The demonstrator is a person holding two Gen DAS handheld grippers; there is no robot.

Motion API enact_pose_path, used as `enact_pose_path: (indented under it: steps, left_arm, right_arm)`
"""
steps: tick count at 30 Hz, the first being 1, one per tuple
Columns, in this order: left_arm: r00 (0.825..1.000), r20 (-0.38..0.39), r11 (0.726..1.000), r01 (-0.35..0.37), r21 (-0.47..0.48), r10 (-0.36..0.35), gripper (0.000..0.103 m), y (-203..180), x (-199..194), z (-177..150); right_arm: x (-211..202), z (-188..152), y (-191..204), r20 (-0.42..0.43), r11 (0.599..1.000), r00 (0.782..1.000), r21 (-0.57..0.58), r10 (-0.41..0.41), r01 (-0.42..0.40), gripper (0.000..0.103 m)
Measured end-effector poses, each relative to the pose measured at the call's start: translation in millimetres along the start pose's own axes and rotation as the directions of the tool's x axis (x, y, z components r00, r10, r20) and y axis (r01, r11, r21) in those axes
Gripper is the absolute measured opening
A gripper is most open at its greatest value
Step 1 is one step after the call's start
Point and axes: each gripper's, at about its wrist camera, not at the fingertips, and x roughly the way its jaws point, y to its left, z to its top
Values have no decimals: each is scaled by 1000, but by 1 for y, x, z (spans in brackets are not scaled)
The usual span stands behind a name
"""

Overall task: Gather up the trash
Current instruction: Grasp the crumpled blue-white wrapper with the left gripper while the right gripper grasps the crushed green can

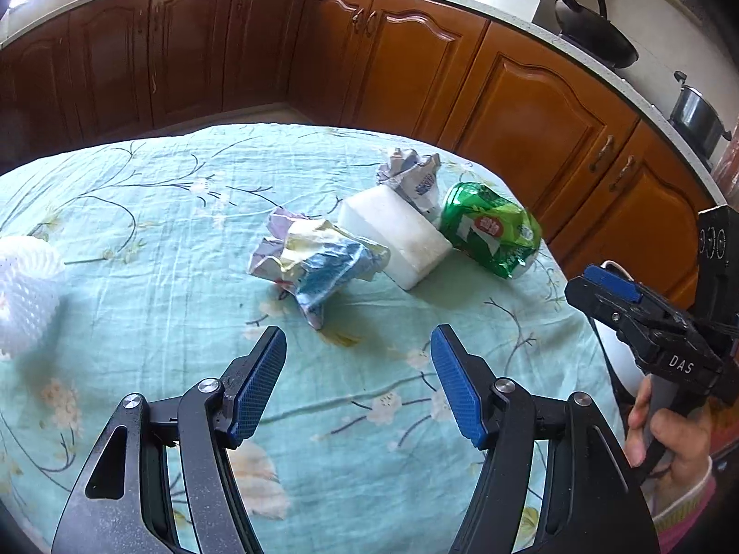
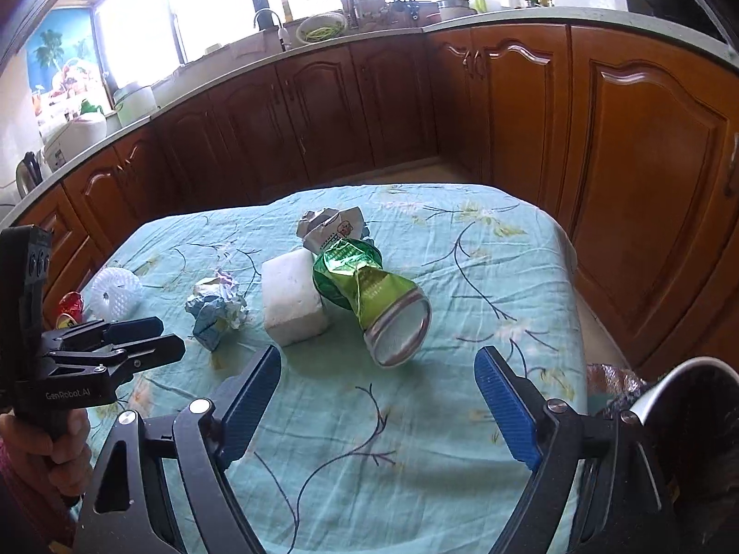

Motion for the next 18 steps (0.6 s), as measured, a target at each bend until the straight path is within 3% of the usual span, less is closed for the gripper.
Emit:
enact_pose_path:
  steps: [9,11,12,13,14,15,18]
  left_arm:
    - [997,-6,995,-74,72,75,69,6,31,30]
    - [996,5,991,-87,100,87,69,4,36,32]
    - [995,10,989,-95,114,95,69,3,38,32]
    - [995,10,987,-100,122,100,69,2,41,32]
    - [995,7,986,-103,128,103,65,2,44,31]
    - [995,2,986,-99,132,99,56,1,46,31]
    - [995,15,982,-101,157,100,48,-3,45,28]
  right_arm:
    - [44,26,10,-46,995,999,-95,-13,9,84]
    - [50,27,11,-59,995,998,-97,-14,8,72]
    - [52,26,12,-64,995,998,-99,-26,20,51]
    - [53,25,12,-71,995,997,-97,-42,35,44]
    - [51,23,11,-70,996,997,-84,-42,36,44]
    - [48,21,10,-67,997,997,-66,-32,28,43]
    - [35,13,3,-54,1000,999,-2,-8,8,42]
